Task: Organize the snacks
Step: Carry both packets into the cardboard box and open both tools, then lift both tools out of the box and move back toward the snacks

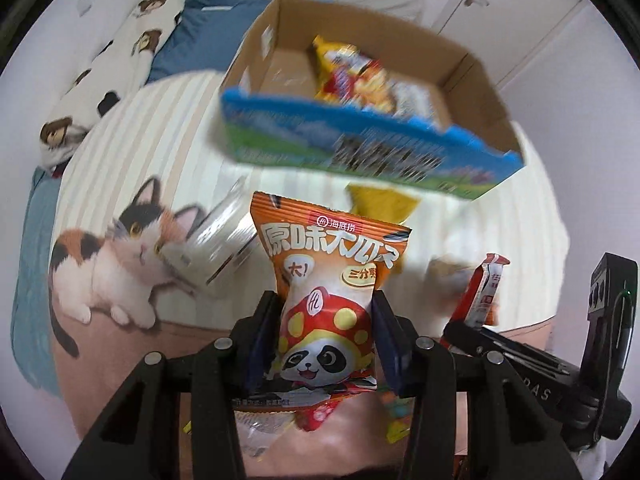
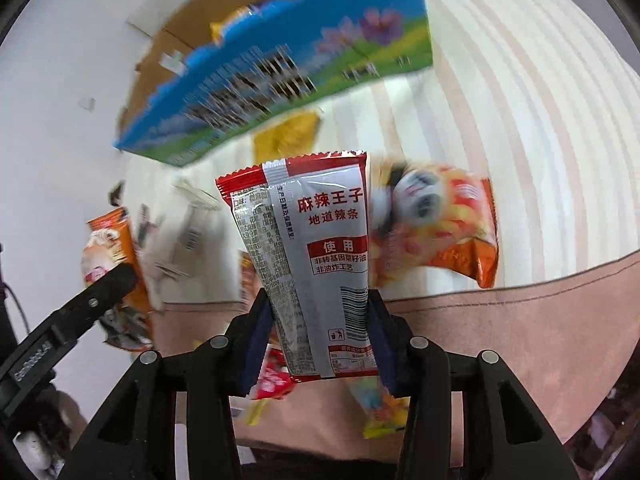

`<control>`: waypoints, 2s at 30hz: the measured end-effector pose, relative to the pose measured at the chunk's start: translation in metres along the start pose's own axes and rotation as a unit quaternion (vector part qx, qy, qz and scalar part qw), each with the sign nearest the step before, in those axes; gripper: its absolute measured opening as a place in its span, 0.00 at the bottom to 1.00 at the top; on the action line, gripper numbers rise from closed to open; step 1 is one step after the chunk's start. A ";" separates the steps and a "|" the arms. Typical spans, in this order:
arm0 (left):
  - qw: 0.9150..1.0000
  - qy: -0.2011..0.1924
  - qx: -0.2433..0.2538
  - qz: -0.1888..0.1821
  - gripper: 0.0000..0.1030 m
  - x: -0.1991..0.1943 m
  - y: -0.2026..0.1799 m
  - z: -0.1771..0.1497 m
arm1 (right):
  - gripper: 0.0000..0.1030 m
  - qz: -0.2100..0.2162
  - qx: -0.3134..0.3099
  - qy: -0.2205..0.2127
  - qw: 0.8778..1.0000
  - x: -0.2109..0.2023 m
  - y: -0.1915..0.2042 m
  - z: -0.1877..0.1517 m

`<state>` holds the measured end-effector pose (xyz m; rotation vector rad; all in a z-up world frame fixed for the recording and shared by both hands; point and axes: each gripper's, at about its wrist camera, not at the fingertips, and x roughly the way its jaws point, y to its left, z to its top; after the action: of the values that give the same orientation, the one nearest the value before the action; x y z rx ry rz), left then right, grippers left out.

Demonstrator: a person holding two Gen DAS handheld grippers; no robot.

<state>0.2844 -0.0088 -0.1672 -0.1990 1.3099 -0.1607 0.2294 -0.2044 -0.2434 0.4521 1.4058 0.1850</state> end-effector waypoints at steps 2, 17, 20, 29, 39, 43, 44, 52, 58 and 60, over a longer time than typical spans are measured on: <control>1.000 -0.010 0.008 -0.010 0.42 -0.003 -0.014 0.019 | 0.47 0.015 0.000 -0.010 1.000 -0.016 0.006 0.005; 0.997 -0.050 0.051 0.007 0.42 -0.008 -0.055 0.194 | 0.47 -0.018 -0.043 -0.098 0.994 -0.106 0.059 0.183; 0.998 -0.029 0.048 0.028 0.42 0.015 -0.050 0.232 | 0.47 -0.045 -0.040 -0.086 0.994 -0.097 0.061 0.226; 0.995 0.070 0.013 0.065 0.42 0.107 -0.013 0.296 | 0.47 -0.120 -0.031 -0.028 0.992 -0.033 0.049 0.324; 0.986 0.149 -0.005 0.076 0.43 0.157 0.005 0.317 | 0.49 -0.166 -0.019 0.010 0.986 0.019 0.034 0.365; 0.985 0.148 -0.004 0.083 0.76 0.163 0.005 0.319 | 0.79 -0.166 -0.012 0.035 0.985 0.030 0.030 0.373; 0.986 0.143 -0.002 0.086 0.91 0.162 0.004 0.319 | 0.79 -0.167 -0.016 0.035 0.985 0.031 0.032 0.373; 0.990 0.119 0.003 0.076 0.92 0.148 -0.006 0.315 | 0.94 -0.172 -0.032 0.041 0.984 0.038 0.040 0.365; 0.994 0.094 0.008 0.048 0.92 0.132 -0.014 0.306 | 0.94 -0.154 -0.035 0.032 0.987 0.035 0.042 0.350; 0.996 0.077 0.013 0.047 0.92 0.122 -0.016 0.299 | 0.94 -0.145 -0.035 0.025 0.989 0.032 0.042 0.344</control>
<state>0.6047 -0.0364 -0.2042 -0.1035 1.4660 -0.1144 0.5763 -0.2207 -0.2222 0.1828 1.4929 0.0090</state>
